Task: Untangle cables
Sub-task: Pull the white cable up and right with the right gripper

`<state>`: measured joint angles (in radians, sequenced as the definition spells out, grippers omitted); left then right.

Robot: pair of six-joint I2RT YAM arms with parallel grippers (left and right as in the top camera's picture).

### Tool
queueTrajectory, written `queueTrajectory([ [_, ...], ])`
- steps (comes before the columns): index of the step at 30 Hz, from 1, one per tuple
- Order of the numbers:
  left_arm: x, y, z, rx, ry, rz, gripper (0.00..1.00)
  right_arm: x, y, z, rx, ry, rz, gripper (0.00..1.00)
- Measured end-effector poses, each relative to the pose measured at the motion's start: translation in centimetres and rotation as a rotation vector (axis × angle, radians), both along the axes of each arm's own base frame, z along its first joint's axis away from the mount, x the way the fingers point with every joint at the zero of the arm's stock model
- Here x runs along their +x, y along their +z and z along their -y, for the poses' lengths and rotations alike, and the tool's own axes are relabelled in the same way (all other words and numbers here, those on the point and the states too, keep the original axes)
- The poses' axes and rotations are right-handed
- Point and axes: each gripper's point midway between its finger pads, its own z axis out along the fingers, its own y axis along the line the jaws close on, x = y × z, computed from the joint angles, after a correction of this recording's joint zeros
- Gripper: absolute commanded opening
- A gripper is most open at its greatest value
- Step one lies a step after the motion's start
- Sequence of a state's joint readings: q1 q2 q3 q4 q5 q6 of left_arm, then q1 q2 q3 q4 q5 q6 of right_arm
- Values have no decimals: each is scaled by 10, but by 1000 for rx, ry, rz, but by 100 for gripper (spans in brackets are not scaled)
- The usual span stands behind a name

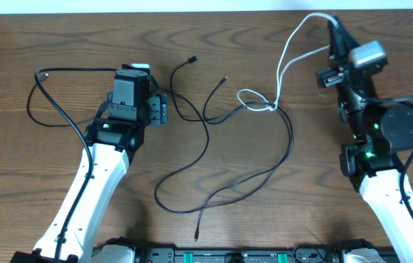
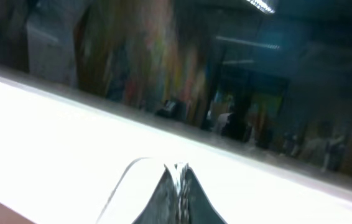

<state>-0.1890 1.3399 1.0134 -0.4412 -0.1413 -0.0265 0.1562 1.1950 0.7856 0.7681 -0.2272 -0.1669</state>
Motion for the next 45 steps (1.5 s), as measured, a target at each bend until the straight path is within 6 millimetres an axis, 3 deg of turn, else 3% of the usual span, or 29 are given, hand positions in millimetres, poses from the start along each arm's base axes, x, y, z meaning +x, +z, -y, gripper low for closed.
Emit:
queueTrajectory([
  [2,0,0,0,0,0,0,84,16,-48,-1,-67,-20,-186,1],
  [3,0,0,0,0,0,1,84,18,-60,0,-84,-27,-225,1],
  [4,0,0,0,0,0,0,84,25,-90,4,-134,-65,-318,1],
  [6,0,0,0,0,0,0,84,30,-110,19,-178,-155,-377,1],
  [7,0,0,0,0,0,1,84,32,-109,27,-190,-210,-371,1],
  [11,0,0,0,0,0,0,84,28,-70,58,-179,-399,-238,1],
  [13,0,0,0,0,0,0,84,13,-26,69,-131,-463,-96,1],
  [15,0,0,0,0,0,0,84,-1,5,73,-88,-476,5,1],
  [18,0,0,0,0,0,0,84,-19,33,71,-26,-445,97,1],
  [27,0,0,0,0,0,0,84,-30,51,47,95,-238,158,1],
  [29,0,0,0,0,0,0,84,-20,30,37,83,-183,47,1],
  [30,0,0,0,0,0,0,84,-6,-9,30,45,-161,-120,1],
  [31,0,0,0,0,0,1,84,-3,-20,29,32,-157,-172,1],
  [33,0,0,0,0,0,0,84,10,-95,29,-46,-180,-448,1],
  [35,0,0,0,0,0,0,84,14,-162,44,-108,-270,-664,1],
  [36,0,0,0,0,0,0,84,14,-185,58,-135,-354,-730,1],
  [37,0,0,0,0,0,0,84,14,-193,68,-146,-418,-749,1],
  [39,0,0,0,0,0,0,84,15,-180,92,-137,-565,-692,1],
  [42,0,0,0,0,0,0,84,10,-114,122,-35,-722,-471,1],
  [44,0,0,0,0,0,0,84,-2,-73,131,46,-740,-345,1],
  [45,0,0,0,0,0,0,84,-16,-43,136,109,-729,-258,1],
])
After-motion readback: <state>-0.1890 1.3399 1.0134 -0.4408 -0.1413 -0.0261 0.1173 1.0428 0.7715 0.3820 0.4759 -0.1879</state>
